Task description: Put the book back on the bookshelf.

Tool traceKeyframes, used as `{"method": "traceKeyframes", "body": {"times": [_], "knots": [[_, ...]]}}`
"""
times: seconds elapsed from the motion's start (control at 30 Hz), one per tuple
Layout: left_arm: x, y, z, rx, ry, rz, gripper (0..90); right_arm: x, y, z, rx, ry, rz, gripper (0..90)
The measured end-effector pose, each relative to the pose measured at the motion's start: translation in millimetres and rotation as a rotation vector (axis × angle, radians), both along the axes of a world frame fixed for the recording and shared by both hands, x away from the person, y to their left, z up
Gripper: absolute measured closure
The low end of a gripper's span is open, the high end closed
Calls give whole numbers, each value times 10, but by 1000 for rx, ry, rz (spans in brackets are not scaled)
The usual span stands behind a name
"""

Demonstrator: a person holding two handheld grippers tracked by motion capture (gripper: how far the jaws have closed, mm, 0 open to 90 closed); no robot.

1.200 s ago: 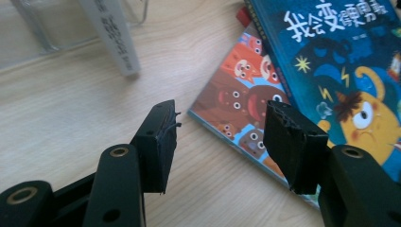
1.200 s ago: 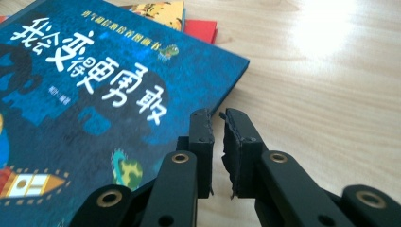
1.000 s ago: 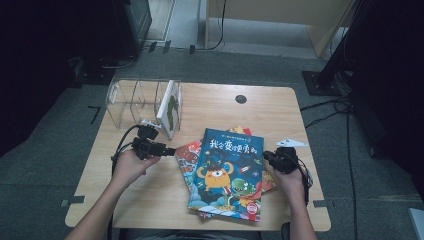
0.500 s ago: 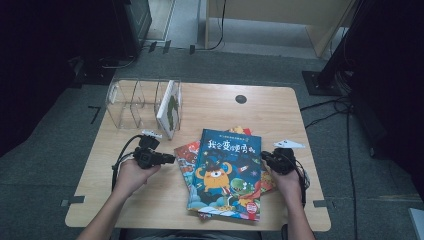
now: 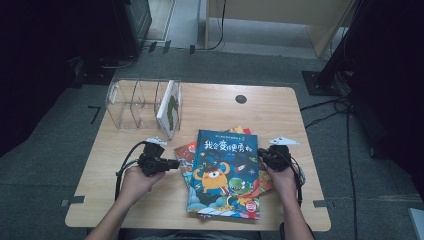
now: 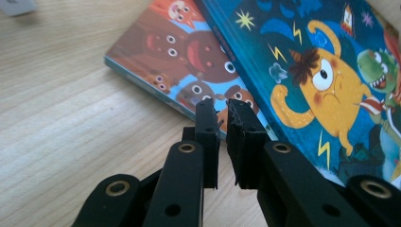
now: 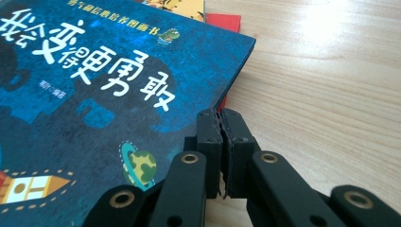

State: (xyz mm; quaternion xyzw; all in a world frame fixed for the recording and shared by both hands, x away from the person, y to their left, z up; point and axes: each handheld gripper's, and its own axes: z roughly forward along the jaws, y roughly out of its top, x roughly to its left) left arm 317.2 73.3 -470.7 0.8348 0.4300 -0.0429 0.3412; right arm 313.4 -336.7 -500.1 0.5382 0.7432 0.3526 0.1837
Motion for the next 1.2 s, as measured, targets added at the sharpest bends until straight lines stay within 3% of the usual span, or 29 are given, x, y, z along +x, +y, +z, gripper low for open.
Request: {"method": "traceKeyframes", "body": {"times": [0.27, 0.43, 0.63, 0.8, 1.0, 1.2], "knots": [[-73, -39, -18, -2, -1, -5, 831, 41, 73, 29, 6, -18, -11, 892], [-125, -54, -26, 9, 5, 1, 873, 104, 175, 25, 43, -2, 32, 900], [-186, -22, -35, 19, -6, 8, 874, 163, 299, 24, 33, -9, 63, 900], [-248, 10, -92, 13, 8, 10, 873, 203, 368, 16, 42, -14, 79, 897], [-319, 40, -91, 1, -6, 17, 880, 279, 490, 27, 51, 4, 110, 900], [-358, 72, -126, 19, 13, 19, 896, 355, 593, 37, 49, 18, 158, 900]]}}
